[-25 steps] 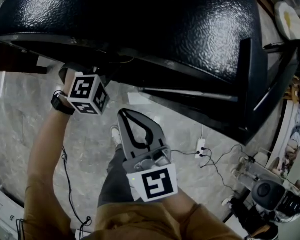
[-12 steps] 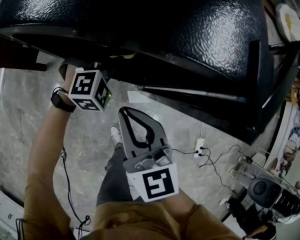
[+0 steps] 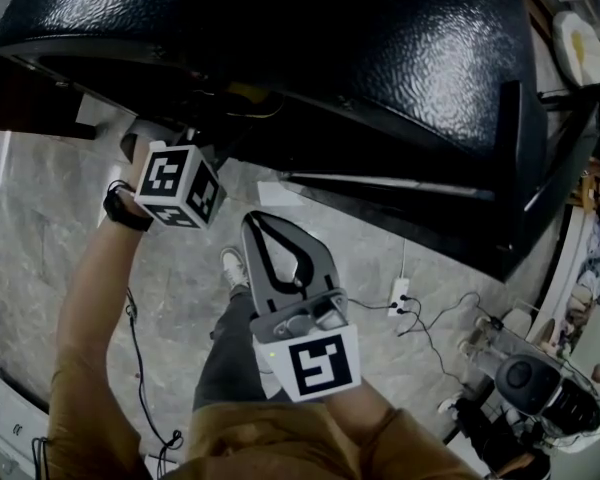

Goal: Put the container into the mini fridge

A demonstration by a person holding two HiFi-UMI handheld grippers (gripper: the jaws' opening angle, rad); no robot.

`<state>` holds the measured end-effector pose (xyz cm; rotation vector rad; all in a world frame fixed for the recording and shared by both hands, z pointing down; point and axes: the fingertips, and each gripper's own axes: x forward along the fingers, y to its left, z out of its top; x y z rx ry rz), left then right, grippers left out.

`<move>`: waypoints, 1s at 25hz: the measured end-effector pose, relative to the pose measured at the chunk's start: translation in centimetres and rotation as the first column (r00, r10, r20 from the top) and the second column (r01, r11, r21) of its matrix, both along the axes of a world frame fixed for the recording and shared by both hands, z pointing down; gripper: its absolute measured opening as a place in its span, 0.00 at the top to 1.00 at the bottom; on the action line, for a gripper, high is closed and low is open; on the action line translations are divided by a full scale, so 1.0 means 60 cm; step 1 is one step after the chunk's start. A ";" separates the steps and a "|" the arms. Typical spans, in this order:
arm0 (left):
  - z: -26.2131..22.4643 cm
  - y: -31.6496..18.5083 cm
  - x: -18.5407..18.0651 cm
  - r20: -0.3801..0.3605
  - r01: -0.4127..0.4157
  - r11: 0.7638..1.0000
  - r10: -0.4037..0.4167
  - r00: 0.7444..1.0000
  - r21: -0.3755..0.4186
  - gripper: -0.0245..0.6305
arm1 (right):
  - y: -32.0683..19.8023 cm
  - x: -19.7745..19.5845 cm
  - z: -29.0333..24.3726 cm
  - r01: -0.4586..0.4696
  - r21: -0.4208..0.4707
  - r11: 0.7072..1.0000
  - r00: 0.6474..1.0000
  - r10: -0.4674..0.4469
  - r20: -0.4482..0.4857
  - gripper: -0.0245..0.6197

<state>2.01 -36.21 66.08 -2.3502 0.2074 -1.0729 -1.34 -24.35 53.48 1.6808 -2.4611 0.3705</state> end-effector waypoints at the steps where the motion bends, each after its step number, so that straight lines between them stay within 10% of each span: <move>1: -0.002 0.001 -0.002 -0.001 0.002 1.000 -0.002 1.000 -0.003 0.84 | 0.000 -0.001 -0.002 0.001 0.002 1.000 1.000 -0.001 -0.001 0.96; 25: -0.067 0.057 -0.045 -0.177 0.178 0.983 -0.184 0.967 -0.048 0.96 | 0.026 -0.009 -0.047 0.053 0.045 0.998 0.998 -0.052 -0.026 0.96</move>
